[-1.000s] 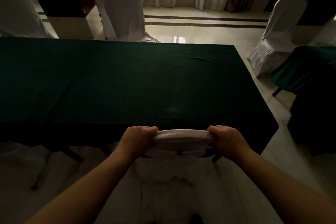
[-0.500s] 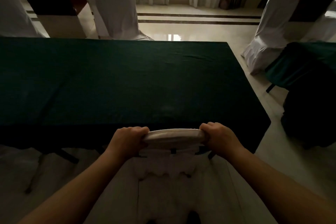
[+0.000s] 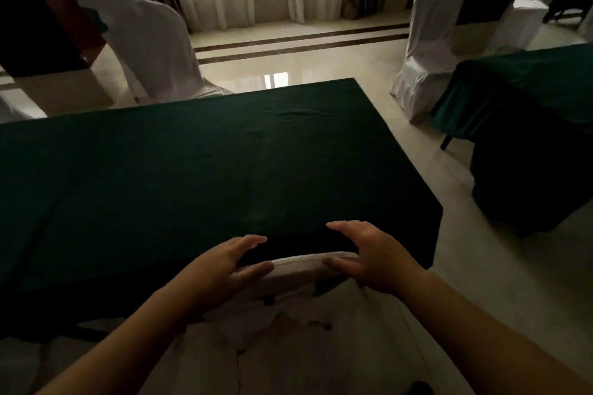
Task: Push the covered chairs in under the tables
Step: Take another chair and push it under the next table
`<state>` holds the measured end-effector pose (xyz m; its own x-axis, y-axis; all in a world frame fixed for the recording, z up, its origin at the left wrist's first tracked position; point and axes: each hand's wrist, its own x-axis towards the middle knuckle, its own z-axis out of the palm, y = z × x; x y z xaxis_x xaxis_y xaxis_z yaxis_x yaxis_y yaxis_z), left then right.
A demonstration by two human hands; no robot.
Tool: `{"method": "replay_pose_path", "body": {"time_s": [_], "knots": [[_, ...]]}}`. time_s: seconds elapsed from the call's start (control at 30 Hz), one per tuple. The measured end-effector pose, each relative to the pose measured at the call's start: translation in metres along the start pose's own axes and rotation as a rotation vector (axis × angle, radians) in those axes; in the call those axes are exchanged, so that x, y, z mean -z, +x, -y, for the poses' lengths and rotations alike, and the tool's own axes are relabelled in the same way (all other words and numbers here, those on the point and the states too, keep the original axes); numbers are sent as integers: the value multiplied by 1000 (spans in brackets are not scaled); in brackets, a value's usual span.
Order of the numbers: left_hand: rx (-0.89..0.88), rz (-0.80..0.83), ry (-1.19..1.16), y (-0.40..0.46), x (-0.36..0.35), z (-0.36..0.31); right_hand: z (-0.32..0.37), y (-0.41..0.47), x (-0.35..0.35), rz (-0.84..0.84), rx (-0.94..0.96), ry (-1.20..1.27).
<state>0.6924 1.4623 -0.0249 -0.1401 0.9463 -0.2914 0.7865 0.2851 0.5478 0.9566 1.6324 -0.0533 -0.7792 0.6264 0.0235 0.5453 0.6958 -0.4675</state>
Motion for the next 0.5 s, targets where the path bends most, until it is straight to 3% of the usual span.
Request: {"method": "replay_pose_path", "body": {"time_s": [0.17, 0.5], "knots": [[0, -125, 96, 70, -28, -85, -92, -9, 55, -89, -54, 20], [-48, -171, 24, 266, -99, -307, -328, -39, 224, -132, -144, -17]]}}
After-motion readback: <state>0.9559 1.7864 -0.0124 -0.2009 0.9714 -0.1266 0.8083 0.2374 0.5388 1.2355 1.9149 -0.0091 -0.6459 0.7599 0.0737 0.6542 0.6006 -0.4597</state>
